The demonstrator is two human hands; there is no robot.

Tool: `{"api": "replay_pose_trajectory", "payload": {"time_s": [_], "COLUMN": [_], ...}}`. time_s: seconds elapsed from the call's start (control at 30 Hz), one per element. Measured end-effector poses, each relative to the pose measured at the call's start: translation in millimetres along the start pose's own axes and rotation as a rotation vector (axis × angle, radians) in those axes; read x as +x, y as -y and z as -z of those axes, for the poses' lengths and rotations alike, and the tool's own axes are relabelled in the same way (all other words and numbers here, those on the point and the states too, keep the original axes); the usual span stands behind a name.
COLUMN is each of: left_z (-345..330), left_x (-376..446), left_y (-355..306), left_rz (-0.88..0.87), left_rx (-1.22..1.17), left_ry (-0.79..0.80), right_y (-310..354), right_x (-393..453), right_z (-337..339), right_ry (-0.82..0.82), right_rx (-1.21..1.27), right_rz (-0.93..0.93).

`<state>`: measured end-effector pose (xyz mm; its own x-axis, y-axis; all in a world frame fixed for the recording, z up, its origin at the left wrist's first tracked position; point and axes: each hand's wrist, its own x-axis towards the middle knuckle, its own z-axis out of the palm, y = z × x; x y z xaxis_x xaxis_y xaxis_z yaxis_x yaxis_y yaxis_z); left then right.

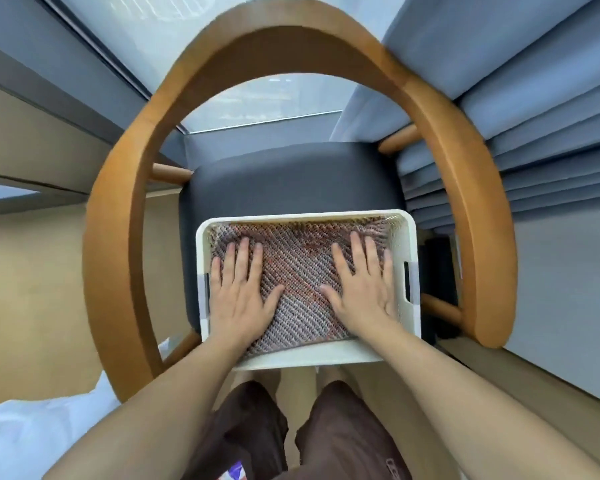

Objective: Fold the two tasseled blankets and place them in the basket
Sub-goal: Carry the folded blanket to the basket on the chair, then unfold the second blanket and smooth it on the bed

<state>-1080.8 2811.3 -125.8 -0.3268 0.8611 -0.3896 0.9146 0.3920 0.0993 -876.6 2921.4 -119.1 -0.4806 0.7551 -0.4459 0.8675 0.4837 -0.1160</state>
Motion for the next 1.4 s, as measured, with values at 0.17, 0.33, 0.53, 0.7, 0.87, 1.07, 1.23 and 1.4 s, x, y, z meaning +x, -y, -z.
{"api": "replay_pose_trajectory", "payload": {"time_s": [0.17, 0.33, 0.53, 0.7, 0.87, 1.07, 1.23, 1.4], "left_z": [-46, -37, 44, 135, 214, 287, 301, 249], "left_x": [26, 33, 25, -23, -97, -230, -377, -542], "left_y": [5, 4, -15, -24, 15, 88, 137, 167], "left_rz": [-0.007, 0.021, 0.057, 0.155, 0.316, 0.598, 0.829, 1.041], "left_rx": [0.075, 0.071, -0.097, -0.349, -0.404, -0.433, -0.43, -0.423], "left_ry": [0.089, 0.268, 0.33, 0.066, -0.143, -0.403, -0.592, -0.715], "right_y": [-19, -17, -3, 26, 89, 209, 307, 401], "right_x": [30, 36, 27, -4, -30, -95, -184, -296], "right_z": [-31, -20, 48, 131, 215, 289, 298, 256], "right_ry": [0.132, 0.222, 0.301, 0.184, 0.087, -0.039, -0.116, -0.161], "right_rx": [-0.02, 0.003, 0.054, 0.067, 0.037, 0.006, -0.026, -0.084], "right_rz": [-0.11, -0.101, -0.042, 0.101, 0.326, 0.68, 0.934, 1.174]}}
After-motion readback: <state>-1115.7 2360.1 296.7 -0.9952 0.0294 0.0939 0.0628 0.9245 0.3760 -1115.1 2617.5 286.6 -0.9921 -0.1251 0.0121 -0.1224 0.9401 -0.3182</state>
